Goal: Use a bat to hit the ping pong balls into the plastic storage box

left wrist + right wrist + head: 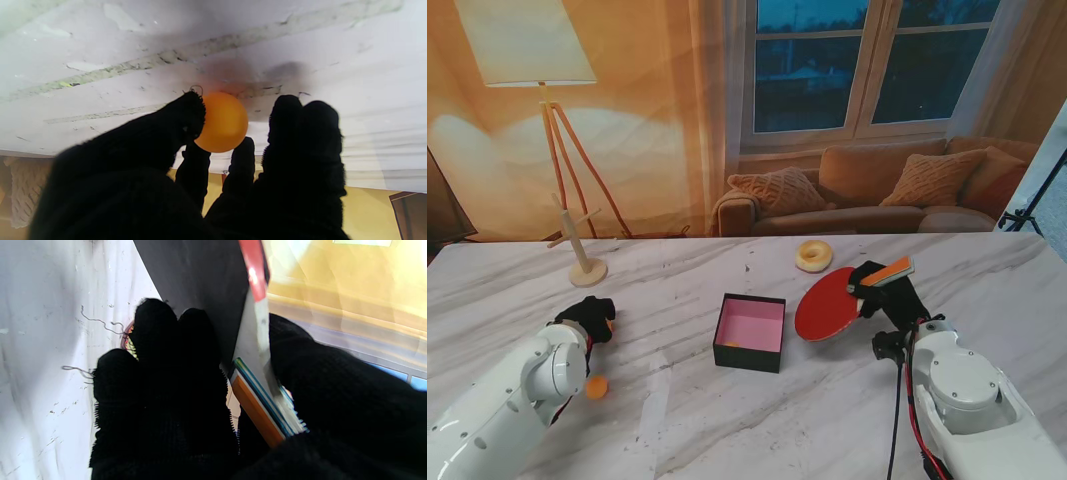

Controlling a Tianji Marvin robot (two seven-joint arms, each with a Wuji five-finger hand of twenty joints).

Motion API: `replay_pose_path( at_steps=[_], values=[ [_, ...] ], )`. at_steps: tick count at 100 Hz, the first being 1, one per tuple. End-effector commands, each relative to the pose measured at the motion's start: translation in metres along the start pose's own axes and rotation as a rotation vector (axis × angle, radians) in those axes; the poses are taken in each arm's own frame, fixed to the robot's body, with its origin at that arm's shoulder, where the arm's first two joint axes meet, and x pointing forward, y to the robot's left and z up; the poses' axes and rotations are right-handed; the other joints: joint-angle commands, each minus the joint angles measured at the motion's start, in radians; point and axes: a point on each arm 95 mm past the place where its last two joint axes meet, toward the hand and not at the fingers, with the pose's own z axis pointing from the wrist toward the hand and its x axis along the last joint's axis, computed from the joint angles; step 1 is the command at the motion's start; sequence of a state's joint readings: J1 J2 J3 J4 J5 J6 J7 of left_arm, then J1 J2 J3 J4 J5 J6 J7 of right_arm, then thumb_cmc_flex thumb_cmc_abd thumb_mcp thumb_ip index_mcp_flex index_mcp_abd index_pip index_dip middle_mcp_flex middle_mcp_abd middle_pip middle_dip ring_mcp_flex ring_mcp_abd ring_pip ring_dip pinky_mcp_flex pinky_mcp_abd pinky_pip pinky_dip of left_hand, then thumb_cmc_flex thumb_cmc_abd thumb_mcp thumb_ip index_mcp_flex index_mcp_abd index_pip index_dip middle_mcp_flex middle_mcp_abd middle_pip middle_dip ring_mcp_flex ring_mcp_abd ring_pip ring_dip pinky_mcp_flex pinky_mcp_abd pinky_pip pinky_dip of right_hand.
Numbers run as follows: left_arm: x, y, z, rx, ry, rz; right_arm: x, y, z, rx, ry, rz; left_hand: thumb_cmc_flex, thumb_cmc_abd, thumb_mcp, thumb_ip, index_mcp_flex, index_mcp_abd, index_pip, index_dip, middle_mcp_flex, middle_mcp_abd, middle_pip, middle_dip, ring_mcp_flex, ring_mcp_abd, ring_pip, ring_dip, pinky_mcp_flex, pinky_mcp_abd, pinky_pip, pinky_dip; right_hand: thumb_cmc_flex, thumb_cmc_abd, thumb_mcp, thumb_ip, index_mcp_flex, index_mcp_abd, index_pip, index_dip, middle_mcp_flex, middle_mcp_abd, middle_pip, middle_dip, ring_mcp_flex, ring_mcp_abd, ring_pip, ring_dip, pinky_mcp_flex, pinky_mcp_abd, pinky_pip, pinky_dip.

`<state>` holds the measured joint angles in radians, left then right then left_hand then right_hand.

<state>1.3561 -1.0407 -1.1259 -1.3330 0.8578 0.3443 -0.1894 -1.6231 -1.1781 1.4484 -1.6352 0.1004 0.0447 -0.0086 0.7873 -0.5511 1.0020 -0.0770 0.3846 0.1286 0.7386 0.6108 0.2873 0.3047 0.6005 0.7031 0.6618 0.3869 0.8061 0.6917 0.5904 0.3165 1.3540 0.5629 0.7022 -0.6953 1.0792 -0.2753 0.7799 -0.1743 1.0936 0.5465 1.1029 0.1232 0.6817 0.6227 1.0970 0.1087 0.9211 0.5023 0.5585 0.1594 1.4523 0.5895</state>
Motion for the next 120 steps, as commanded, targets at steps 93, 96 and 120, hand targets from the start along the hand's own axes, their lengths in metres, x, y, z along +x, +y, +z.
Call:
replay_pose_path(
  at_steps=[93, 96, 120],
  values=[
    [0.017, -0.011, 0.003, 0.047, 0.025, -0.033, 0.001, -0.003, -0.001, 0.018, -0.001, 0.003, 0.253, -0.144, 0.067, -0.129, 0.324, -0.029, 0.393, -0.051, 0.477, -0.049, 0.031, 0.379, 0.231, 0.035, 0.145, 0.085, 0.185, -0.110, 0.216, -0.077, 0.069, 0.078, 0.074, 0.008, 0.073, -0.056, 0.019, 0.020, 0.028, -0.106, 0.023, 0.017, -0.020, -0.053, 0.005, 0.011, -0.005, -0.036, 0.007, 0.018],
    [0.018, -0.013, 0.003, 0.052, 0.029, -0.034, 0.001, -0.003, -0.001, 0.018, -0.001, 0.004, 0.254, -0.145, 0.069, -0.129, 0.325, -0.031, 0.393, -0.049, 0.483, -0.049, 0.030, 0.378, 0.230, 0.038, 0.145, 0.088, 0.184, -0.110, 0.217, -0.076, 0.069, 0.078, 0.075, 0.008, 0.073, -0.056, 0.019, 0.020, 0.027, -0.105, 0.022, 0.016, -0.020, -0.052, 0.004, 0.011, -0.005, -0.036, 0.007, 0.018],
    [0.029, -0.033, -0.004, 0.081, 0.064, -0.055, 0.002, -0.003, -0.001, 0.018, -0.001, 0.006, 0.257, -0.146, 0.072, -0.129, 0.329, -0.028, 0.390, -0.041, 0.494, -0.043, 0.021, 0.377, 0.224, 0.046, 0.148, 0.104, 0.170, -0.107, 0.229, -0.064, 0.069, 0.077, 0.075, 0.008, 0.074, -0.056, 0.019, 0.020, 0.028, -0.106, 0.023, 0.016, -0.019, -0.052, 0.004, 0.010, -0.003, -0.037, 0.007, 0.017]
  ],
)
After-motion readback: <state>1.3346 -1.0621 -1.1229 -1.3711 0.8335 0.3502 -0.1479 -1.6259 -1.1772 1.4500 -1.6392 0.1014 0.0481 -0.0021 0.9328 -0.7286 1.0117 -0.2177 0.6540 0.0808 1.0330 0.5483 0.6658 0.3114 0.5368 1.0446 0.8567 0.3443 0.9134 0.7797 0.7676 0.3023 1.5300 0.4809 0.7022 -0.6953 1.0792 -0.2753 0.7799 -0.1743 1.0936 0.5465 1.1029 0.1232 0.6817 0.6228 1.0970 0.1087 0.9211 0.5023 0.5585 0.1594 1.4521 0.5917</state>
